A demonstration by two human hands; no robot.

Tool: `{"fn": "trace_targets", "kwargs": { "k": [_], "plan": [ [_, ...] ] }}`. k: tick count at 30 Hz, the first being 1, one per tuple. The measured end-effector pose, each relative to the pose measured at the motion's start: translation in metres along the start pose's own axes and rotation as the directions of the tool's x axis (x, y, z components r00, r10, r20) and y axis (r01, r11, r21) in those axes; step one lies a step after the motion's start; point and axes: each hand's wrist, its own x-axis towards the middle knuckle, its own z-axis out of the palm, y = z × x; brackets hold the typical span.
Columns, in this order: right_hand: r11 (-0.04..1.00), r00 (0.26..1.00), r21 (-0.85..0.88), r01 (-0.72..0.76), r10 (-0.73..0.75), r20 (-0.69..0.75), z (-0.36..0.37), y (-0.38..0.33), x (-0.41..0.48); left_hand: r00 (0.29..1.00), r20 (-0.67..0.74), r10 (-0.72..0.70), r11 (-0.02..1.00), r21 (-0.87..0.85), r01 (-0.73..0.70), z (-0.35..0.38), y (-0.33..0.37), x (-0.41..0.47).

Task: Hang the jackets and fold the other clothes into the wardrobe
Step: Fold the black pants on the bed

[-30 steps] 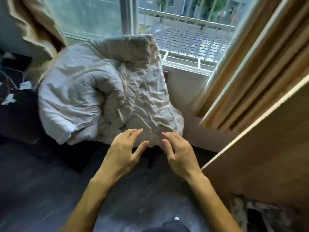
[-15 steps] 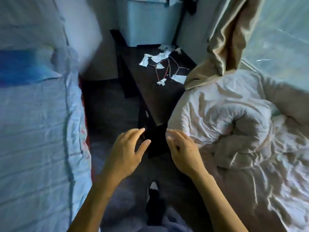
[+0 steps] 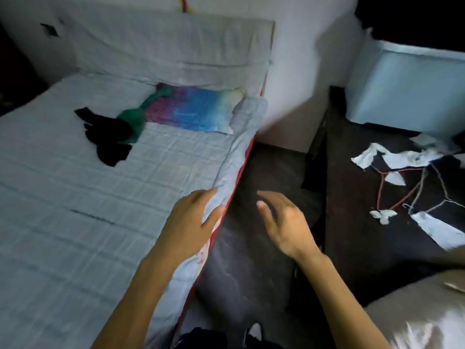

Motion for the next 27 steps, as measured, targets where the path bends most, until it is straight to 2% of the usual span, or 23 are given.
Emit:
{"fn": "trace_targets", "kwargs": {
  "k": [6,11,16,22,27],
  "plan": [
    [0.973,0.98,0.169,0.154,-0.172,0.098,0.031,-0.021,0.09,0.977,-0.07,-0.2,0.979,0.022,0.201,-0.01,-0.04,0.036],
    [0.946,0.941,0.248,0.21,-0.265,0.212,0.075,-0.037,0.163,0.921,-0.188,-0.341,0.939,-0.036,0.341,-0.023,-0.079,0.07],
    [0.928,0.879,0.226,0.297,-0.358,0.316,0.131,-0.044,0.233,0.846,-0.281,-0.453,0.89,-0.087,0.448,-0.033,-0.142,0.113],
    [0.933,0.846,0.136,0.334,-0.36,0.392,0.181,-0.046,0.336,0.821,-0.307,-0.482,0.876,-0.141,0.462,-0.05,-0.214,0.198],
    [0.923,0.808,0.144,0.358,-0.383,0.447,0.224,-0.067,0.411,0.776,-0.338,-0.532,0.846,-0.17,0.505,-0.072,-0.258,0.239]
  ]
}}
